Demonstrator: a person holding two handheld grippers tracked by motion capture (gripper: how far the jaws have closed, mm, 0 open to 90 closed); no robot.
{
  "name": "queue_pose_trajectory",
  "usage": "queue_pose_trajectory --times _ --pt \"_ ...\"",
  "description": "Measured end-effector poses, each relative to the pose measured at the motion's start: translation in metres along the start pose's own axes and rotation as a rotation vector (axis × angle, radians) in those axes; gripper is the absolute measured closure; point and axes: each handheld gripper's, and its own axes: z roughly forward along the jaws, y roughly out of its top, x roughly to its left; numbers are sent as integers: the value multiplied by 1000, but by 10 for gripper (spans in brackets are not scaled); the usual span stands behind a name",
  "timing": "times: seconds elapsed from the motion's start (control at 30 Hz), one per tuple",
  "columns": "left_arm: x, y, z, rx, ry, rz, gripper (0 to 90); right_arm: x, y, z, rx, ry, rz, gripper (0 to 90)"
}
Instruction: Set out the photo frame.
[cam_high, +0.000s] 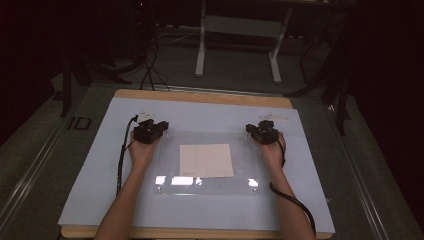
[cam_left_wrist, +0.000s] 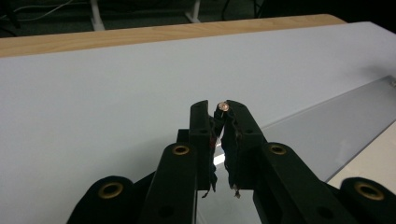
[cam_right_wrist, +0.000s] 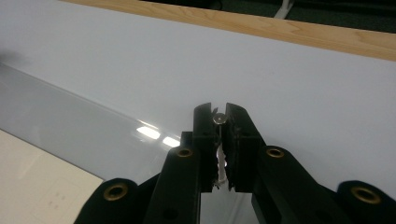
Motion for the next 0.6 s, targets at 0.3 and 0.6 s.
queue_pose_trajectory --times 0.3,0.6 --pt "0 1 1 6 10 6 828 -1 3 0 28 8 6 839" --pt "5 5 3 33 -22 -20 831 -5 7 2 55 28 36 836"
